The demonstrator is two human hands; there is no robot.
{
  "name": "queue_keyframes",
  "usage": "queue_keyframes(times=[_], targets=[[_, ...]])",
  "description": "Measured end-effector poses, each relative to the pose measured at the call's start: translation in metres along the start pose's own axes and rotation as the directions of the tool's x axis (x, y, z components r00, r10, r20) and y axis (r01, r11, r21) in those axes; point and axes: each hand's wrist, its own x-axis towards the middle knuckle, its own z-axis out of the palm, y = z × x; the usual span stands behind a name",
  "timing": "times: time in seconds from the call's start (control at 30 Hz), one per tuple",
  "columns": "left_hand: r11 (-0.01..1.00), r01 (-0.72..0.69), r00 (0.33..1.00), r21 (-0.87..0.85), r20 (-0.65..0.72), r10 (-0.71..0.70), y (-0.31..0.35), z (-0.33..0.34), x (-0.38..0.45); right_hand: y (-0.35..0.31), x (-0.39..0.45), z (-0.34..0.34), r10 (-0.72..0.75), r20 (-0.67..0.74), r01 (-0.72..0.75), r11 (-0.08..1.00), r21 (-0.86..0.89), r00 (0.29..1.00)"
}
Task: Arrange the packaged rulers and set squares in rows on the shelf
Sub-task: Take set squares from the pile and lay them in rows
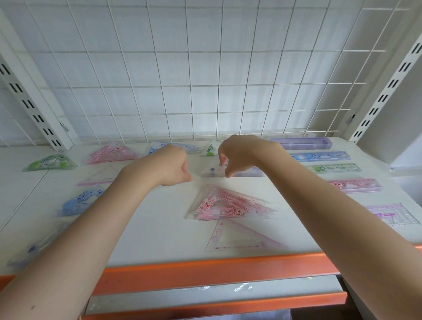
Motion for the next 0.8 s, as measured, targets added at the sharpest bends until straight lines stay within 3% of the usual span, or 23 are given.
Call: queue_keyframes(times=[0.8], targets=[[1.000, 0.027, 1.000, 0.005, 0.007, -0.027, 0.001, -0.002, -0.012, -0.003, 0.002, 0.003, -0.019, -0.021, 0.018, 0.999, -0.036, 1.000]])
